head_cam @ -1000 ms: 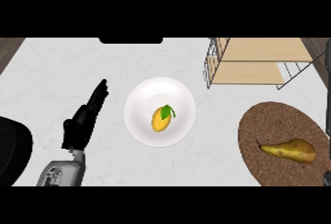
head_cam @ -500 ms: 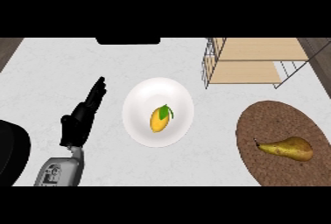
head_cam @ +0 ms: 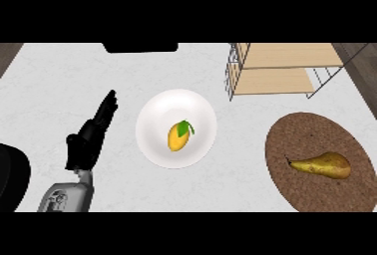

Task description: Pick the can from the placemat and place it in the tiered shelf

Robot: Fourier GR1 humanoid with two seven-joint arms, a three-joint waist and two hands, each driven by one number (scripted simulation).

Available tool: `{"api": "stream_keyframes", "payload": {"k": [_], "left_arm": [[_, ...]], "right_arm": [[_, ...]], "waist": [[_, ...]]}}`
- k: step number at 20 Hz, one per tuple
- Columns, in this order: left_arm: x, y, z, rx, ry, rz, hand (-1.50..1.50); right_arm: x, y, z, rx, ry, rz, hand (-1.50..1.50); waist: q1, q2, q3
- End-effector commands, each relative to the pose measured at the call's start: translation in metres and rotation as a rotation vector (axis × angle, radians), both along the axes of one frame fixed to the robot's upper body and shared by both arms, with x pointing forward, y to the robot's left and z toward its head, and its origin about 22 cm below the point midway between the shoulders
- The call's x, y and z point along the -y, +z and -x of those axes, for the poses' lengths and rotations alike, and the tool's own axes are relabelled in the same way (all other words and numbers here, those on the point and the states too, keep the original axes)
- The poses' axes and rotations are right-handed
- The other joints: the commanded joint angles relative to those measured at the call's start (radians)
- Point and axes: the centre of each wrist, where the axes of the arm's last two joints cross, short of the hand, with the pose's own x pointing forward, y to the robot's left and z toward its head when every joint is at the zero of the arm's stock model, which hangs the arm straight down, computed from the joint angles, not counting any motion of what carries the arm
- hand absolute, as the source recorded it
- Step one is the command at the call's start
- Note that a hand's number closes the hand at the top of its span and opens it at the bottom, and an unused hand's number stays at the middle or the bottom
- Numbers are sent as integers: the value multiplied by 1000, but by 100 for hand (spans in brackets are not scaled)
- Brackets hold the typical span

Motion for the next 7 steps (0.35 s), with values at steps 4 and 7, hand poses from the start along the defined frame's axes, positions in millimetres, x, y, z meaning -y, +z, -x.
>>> {"api": "stream_keyframes", "payload": {"k": [4, 7], "left_arm": [[-10, -5, 2, -1, 27, -6, 0], [-4, -11, 7, -1, 2, -7, 0]], "right_arm": [[49, -18, 88, -143, 39, 53, -150], [68, -12, 121, -130, 59, 42, -150]], "waist": [[-14, 0, 1], [4, 3, 0]]}}
